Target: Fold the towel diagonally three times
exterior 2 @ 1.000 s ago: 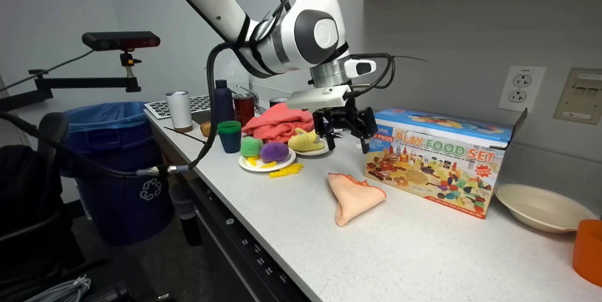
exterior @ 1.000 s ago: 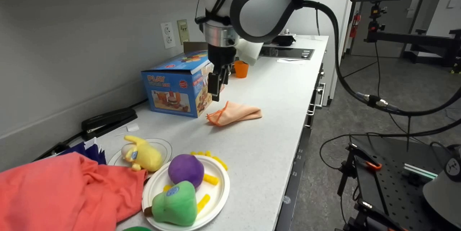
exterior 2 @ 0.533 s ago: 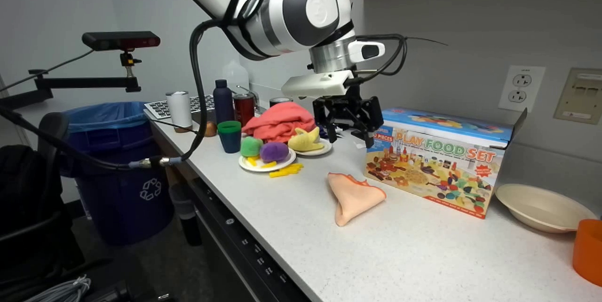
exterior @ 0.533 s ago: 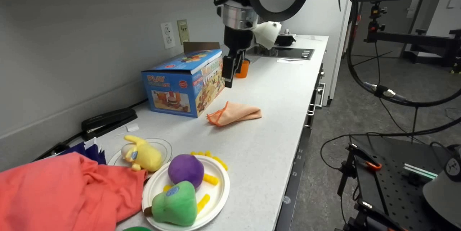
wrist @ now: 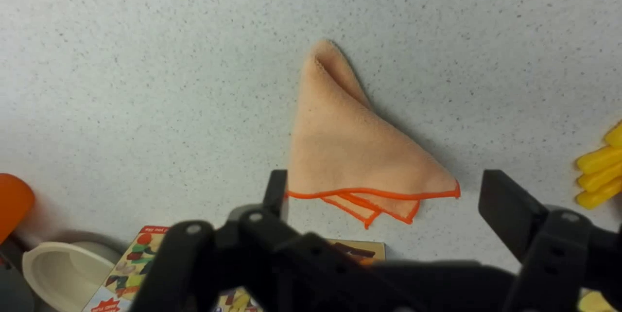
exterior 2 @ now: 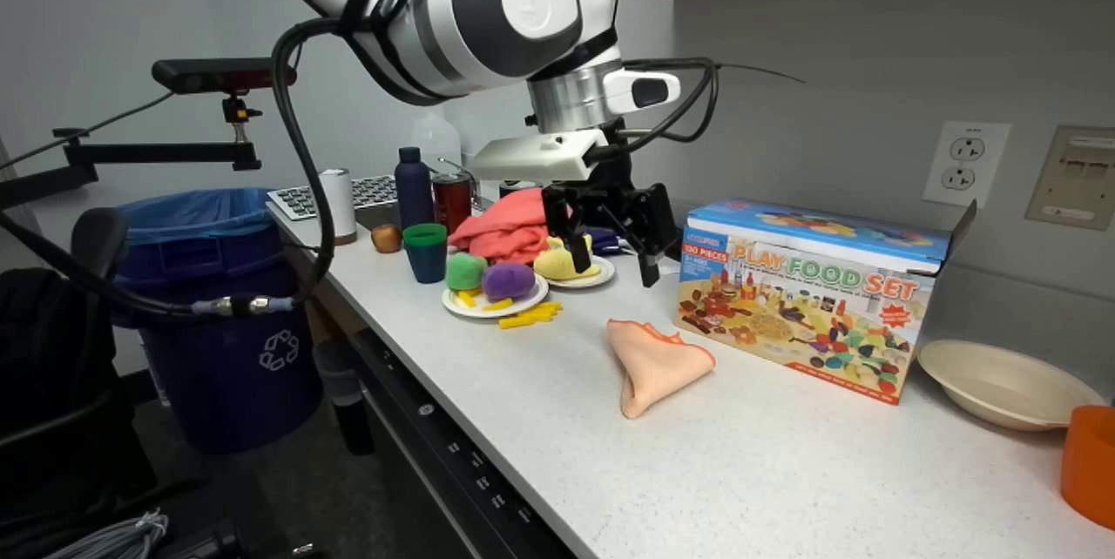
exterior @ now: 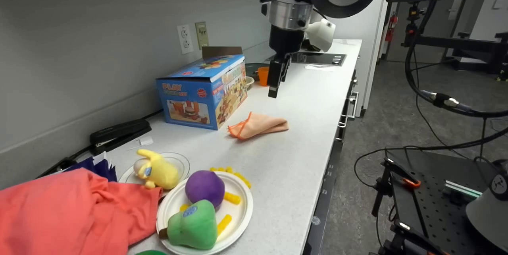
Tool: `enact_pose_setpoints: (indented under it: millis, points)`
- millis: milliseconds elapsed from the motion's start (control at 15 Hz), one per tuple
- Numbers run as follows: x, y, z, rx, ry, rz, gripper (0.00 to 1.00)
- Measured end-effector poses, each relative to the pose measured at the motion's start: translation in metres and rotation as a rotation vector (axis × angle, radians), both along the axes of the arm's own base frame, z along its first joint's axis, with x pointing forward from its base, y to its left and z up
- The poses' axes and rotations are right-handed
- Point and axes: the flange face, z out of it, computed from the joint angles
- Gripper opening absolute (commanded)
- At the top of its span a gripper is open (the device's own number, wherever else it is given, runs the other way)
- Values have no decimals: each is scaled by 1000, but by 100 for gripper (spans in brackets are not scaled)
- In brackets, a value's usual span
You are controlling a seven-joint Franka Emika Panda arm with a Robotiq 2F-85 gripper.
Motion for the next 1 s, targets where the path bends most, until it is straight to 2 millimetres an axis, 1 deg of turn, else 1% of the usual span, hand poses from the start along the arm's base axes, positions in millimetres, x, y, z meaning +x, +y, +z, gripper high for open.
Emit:
enact_pose_setpoints:
  millis: [200,1000]
  points:
    - [-5,0,1,1,-1,0,100]
    - [-5,0,1,1,-1,0,100]
